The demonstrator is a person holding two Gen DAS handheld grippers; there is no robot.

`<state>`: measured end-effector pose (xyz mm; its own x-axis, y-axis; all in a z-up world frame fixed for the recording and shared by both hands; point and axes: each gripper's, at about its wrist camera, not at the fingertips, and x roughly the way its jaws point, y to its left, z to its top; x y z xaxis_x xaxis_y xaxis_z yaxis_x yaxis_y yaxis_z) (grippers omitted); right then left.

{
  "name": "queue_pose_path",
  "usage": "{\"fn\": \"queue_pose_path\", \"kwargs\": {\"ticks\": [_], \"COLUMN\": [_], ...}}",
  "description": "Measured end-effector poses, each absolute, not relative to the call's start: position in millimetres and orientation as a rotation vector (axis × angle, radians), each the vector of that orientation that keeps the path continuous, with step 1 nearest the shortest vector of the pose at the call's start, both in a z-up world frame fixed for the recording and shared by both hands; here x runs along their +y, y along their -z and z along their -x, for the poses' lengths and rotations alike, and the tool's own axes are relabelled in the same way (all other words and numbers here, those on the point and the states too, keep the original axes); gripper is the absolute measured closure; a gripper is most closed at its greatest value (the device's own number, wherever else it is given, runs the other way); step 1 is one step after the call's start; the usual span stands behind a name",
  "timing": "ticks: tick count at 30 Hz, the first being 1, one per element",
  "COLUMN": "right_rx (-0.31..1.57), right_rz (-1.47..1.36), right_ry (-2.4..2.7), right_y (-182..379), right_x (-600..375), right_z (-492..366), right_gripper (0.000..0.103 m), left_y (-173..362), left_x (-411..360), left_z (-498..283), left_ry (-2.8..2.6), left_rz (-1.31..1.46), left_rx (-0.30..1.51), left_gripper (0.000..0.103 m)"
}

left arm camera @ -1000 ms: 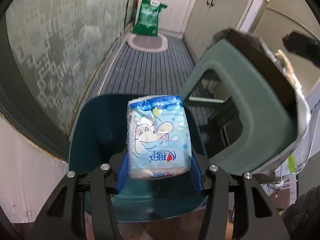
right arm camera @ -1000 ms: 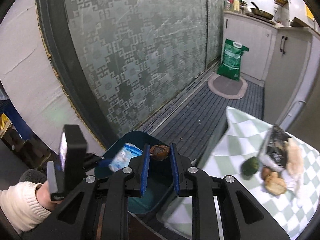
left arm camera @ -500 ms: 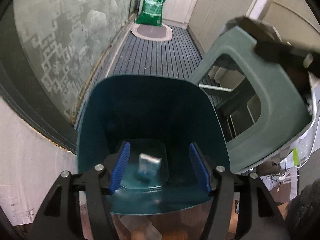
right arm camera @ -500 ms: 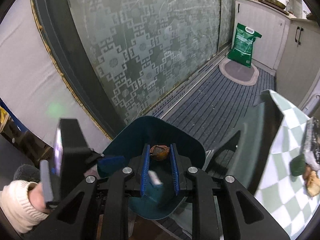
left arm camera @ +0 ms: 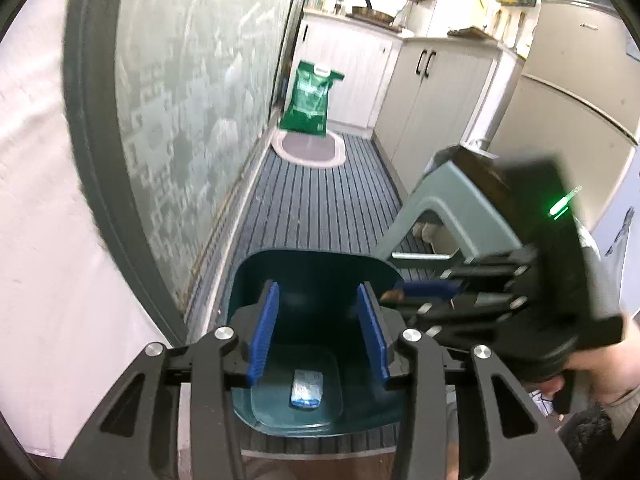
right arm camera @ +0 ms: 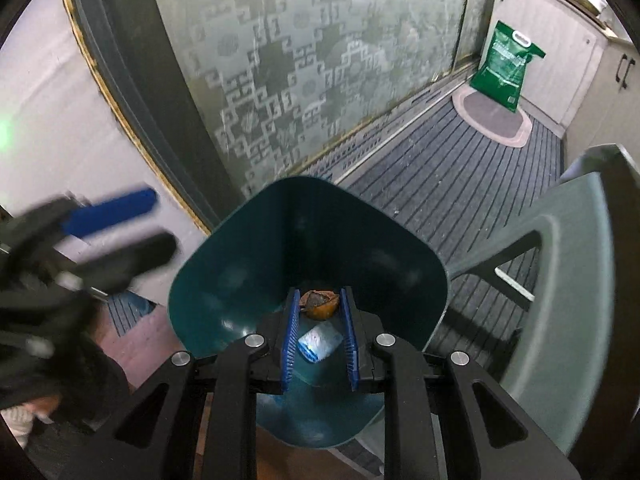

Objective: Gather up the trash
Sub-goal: 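Lower the right tool into the teal bin and release the brown item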

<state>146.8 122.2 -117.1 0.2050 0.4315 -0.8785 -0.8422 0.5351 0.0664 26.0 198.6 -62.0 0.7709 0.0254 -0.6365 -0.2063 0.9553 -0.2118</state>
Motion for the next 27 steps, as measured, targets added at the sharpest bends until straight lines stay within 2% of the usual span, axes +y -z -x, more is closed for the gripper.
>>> {"fn": "queue_pose_path", "kwargs": {"ticks": [10,14,15,20,27], "right_rx": [1.1,1.108,1.106,1.077,0.941], "right_rz": [0.568,0.588,0.589,0.563,0.461], "right_ry": [-0.927,-0.92,-0.922,-0.95,-0.982], "right_y": [163,169,168,152,90], "right_x": [131,128,126,118,103], "right_z": [-144,-141,-140,-136,-132], "right_gripper": [0.082,0.064,0.064,0.064,0.064], "left_y": [32,15,12,-4,-26], "left_x": [200,200,199,199,188], "left_z": [-18,-13,-11,-9,-9], "left_ry": [-0.116,-0.126,-0.127,-0.126,-0.113], "left_rz": [0.288,0.287,0.292,0.3,0.298], "left_rx": [0.582,0.523,0.51,0.46,0.396], "left_gripper": [0.068,0.068,0.068,0.068,0.068]}}
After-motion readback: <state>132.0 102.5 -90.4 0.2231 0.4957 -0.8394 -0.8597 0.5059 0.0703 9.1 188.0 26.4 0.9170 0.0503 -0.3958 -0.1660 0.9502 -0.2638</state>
